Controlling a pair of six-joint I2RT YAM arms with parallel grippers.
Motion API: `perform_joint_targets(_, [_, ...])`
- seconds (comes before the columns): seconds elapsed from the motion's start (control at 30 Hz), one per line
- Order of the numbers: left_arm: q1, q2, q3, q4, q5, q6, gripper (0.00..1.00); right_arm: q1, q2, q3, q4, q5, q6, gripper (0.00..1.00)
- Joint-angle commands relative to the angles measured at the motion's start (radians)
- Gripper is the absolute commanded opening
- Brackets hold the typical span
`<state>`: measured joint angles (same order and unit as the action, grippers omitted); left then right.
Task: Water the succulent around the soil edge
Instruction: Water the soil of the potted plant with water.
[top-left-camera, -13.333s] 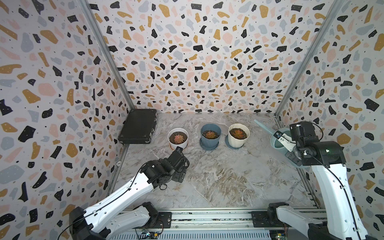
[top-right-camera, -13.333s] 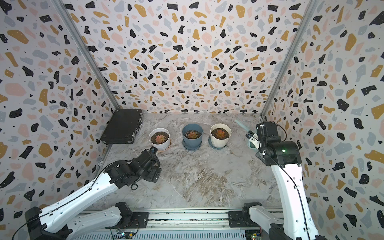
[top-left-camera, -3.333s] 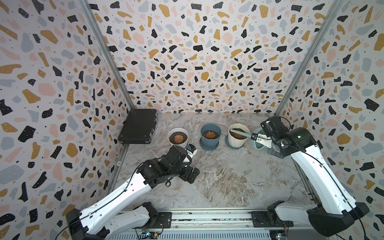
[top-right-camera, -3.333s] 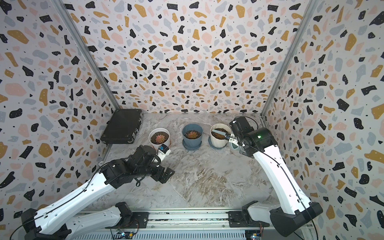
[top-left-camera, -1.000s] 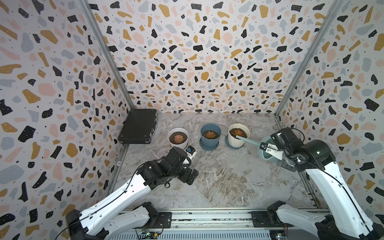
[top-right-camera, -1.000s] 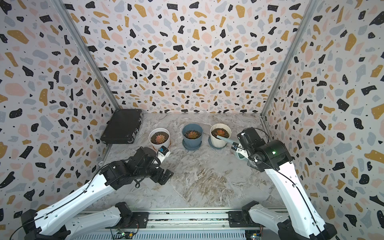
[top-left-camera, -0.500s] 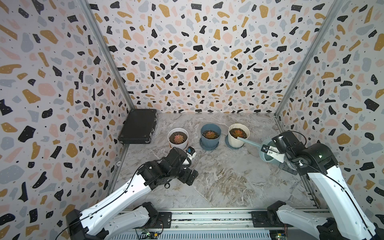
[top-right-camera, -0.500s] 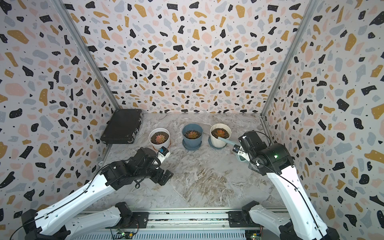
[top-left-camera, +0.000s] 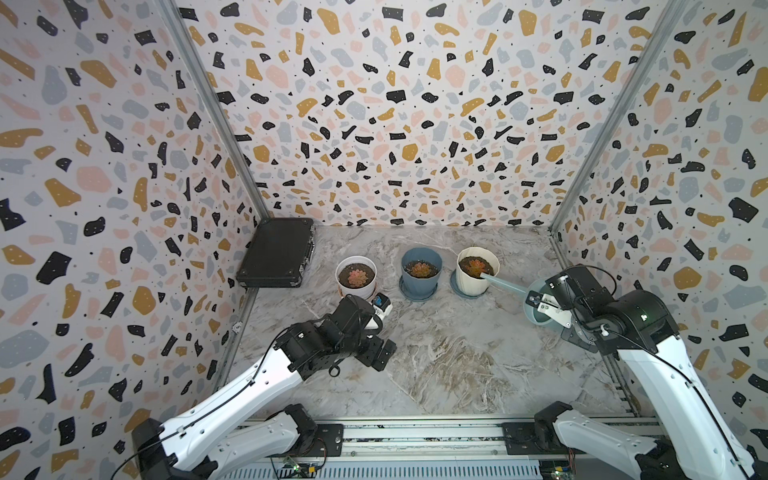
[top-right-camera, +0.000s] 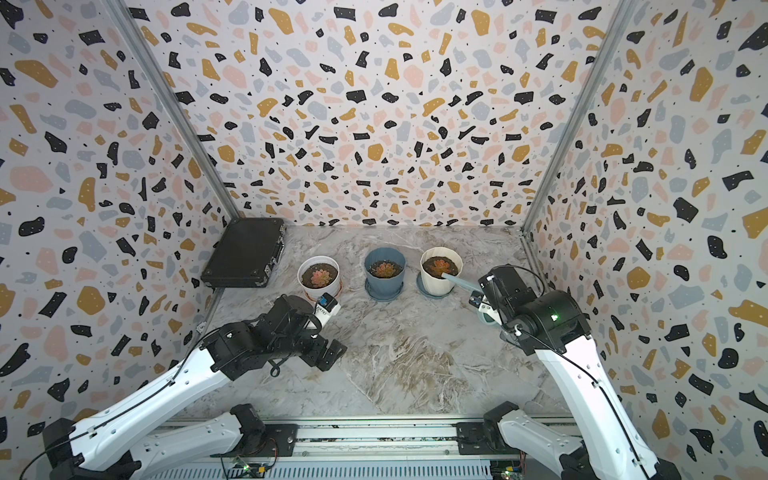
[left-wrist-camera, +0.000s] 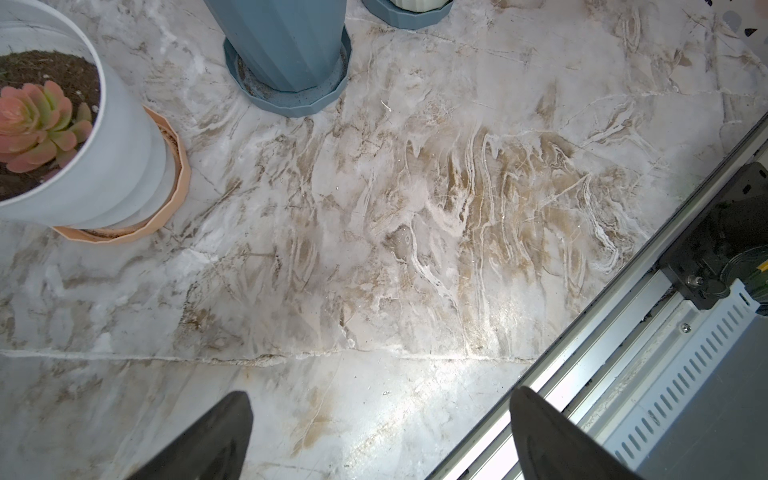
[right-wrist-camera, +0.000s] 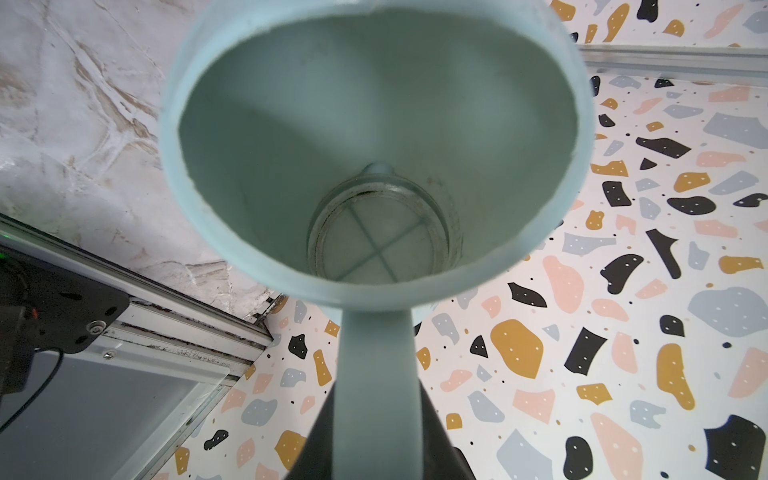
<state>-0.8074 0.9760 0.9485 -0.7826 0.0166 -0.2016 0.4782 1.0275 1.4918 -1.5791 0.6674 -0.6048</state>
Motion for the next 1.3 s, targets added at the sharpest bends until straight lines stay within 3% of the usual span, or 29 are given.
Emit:
perform_joint_targets(0.0, [-0.004, -0.013, -0.013, 0.016, -0.012, 0.008, 0.99, 0.005, -0.027, 0.003, -0.018, 0.065, 0.027, 0.0])
perform_joint_targets(1.27, [-0.006, -0.016, -0.014, 0.016, -0.018, 0.023, 0.99, 0.0, -0.013, -0.028, -0.028, 0.121, 0.04, 0.0])
